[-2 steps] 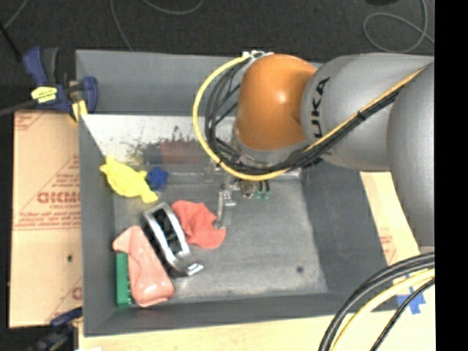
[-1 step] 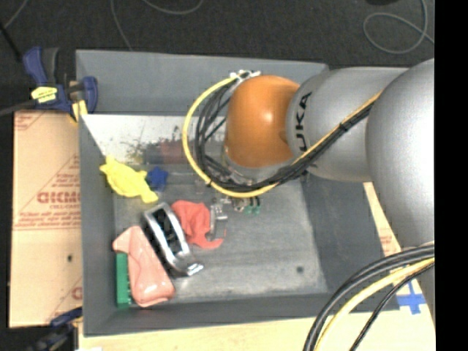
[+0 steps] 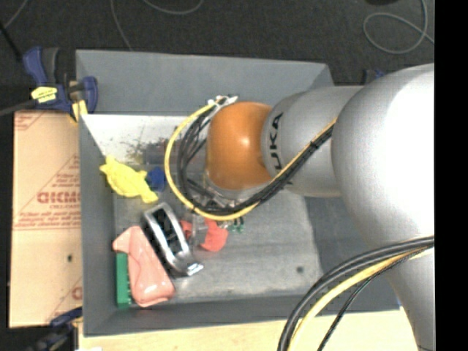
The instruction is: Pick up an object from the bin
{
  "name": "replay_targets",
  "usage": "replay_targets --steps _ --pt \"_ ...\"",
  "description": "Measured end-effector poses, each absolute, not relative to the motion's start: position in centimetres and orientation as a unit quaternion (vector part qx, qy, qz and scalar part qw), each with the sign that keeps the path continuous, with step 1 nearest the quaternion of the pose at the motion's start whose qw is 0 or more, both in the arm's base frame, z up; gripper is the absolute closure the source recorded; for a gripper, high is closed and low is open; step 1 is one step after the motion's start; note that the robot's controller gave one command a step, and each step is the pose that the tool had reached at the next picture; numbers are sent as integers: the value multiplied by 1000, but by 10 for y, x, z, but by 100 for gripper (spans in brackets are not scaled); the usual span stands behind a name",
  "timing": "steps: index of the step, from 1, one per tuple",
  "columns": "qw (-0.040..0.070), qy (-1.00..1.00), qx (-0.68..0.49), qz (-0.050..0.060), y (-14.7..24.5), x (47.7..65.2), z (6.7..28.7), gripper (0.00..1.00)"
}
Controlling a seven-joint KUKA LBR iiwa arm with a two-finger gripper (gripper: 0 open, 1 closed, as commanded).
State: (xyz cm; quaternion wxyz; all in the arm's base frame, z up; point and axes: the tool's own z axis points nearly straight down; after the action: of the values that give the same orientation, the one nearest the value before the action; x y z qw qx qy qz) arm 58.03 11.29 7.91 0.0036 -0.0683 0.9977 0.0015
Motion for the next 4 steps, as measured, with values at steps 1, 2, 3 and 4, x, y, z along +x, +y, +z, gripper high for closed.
replay_targets --steps 1,2,3,4 --pt "4 998 -68 2 113 580 79 100" --pt "5 997 -76 2 110 586 149 100" --pt "5 997 -76 2 110 586 149 100" --pt "3 997 -74 2 112 581 200 100"
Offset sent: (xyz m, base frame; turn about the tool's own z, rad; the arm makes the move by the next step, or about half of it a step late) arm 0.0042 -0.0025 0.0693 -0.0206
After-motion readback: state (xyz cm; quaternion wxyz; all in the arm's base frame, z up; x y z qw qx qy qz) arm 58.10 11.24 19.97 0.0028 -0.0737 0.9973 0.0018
